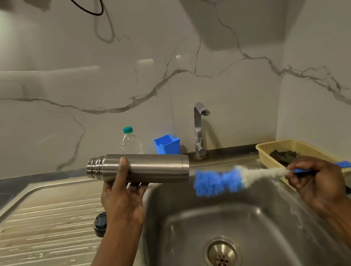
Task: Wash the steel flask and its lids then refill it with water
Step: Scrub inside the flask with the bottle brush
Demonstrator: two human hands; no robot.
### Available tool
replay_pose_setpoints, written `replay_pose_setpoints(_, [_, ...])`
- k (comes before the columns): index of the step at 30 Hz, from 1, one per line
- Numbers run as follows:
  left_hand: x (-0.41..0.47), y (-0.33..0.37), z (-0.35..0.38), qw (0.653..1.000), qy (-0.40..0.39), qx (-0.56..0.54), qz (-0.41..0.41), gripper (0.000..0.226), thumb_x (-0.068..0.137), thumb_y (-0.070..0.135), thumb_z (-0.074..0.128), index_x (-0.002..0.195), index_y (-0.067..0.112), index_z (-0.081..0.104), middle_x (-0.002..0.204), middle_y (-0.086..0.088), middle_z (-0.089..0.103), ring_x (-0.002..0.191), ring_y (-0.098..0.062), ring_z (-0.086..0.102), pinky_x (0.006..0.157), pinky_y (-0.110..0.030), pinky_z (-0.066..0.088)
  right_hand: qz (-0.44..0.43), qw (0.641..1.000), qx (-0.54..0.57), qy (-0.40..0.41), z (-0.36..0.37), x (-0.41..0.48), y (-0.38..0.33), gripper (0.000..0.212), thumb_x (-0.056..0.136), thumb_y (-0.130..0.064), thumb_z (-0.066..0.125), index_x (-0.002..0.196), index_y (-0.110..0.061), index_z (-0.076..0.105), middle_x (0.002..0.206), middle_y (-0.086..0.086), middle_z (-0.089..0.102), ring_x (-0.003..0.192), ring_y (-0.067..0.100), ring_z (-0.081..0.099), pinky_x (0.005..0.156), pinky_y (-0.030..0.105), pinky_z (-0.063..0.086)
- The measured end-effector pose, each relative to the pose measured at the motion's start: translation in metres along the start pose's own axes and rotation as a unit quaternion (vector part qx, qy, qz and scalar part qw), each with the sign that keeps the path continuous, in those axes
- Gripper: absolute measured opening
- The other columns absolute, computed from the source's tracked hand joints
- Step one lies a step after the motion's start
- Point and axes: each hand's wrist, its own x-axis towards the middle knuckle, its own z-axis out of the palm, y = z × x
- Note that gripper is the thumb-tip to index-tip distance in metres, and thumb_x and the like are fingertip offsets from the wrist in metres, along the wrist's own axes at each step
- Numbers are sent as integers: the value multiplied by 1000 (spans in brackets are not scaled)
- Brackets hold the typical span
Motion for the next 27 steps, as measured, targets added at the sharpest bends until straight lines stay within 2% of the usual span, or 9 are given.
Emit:
replay_pose_setpoints(2, [0, -1, -1, 1000, -2, 6, 4, 63, 82, 22, 83, 140, 15, 59, 129, -12, 73, 110, -33, 76, 89, -54, 63, 1, 1000, 29, 5, -2, 2, 0, 59, 86, 8, 31, 41, -13, 63, 55, 5, 63, 45, 18, 57, 43, 20, 46])
replay_pose_setpoints(5, [-4, -4, 1, 1000, -7, 10, -9, 63, 79, 22, 83, 137, 15, 59, 128, -13, 74, 109, -33, 76, 91, -55, 62, 14, 999, 45, 3, 2, 1, 5, 59, 93, 5, 33, 48, -12, 67, 58, 6, 64, 50, 18, 59, 49, 20, 51])
replay_pose_setpoints(9, [-3, -4, -1, 1000, -6, 7, -9, 61, 78, 22, 83, 135, 15, 61, 127, -13, 74, 108, -33, 76, 90, -56, 62, 14, 1000, 27, -3, 2, 1, 9, 53, 91, 3, 36, 53, -9, 71, 59, 8, 64, 51, 19, 59, 48, 21, 49])
replay_pose_setpoints(13, [-2, -9, 0, 1000, -7, 19, -10, 69, 76, 22, 85, 139, 13, 59, 132, -14, 72, 112, -35, 75, 97, -58, 59, 19, 997, 79, 2, 6, 0, -2, 31, 72, -4, 50, 50, -12, 69, 59, 3, 65, 51, 17, 60, 51, 19, 51])
replay_pose_setpoints(15, [-5, -13, 3, 1000, -12, 23, -13, 71, 75, 23, 85, 140, 12, 59, 132, -14, 72, 115, -35, 73, 101, -58, 56, 24, 998, 61, -7, 9, -2, 3, 27, 69, -6, 51, 50, -11, 70, 58, 5, 65, 50, 17, 60, 49, 19, 50])
replay_pose_setpoints(19, [-6, -17, 4, 999, -21, 25, -20, 71, 76, 23, 85, 141, 11, 59, 133, -15, 71, 115, -35, 73, 104, -58, 55, 40, 999, 16, -29, 15, -4, 16, 27, 69, -4, 50, 52, -9, 71, 58, 9, 65, 50, 18, 59, 48, 21, 50])
replay_pose_setpoints(23, [-5, -14, 2, 1000, -24, 6, -19, 72, 77, 23, 84, 143, 11, 57, 134, -16, 70, 118, -37, 71, 106, -60, 53, 26, 999, 15, -10, 5, 0, 10, 28, 69, -4, 49, 51, -9, 71, 59, 8, 65, 50, 19, 60, 47, 21, 50])
replay_pose_setpoints(27, [-8, -19, 3, 999, -28, 12, -26, 69, 79, 20, 83, 143, 8, 57, 133, -17, 71, 116, -35, 73, 103, -56, 56, 37, 998, -15, -43, 8, 0, 22, 48, 87, 6, 40, 54, -8, 73, 59, 10, 66, 49, 19, 61, 46, 21, 51])
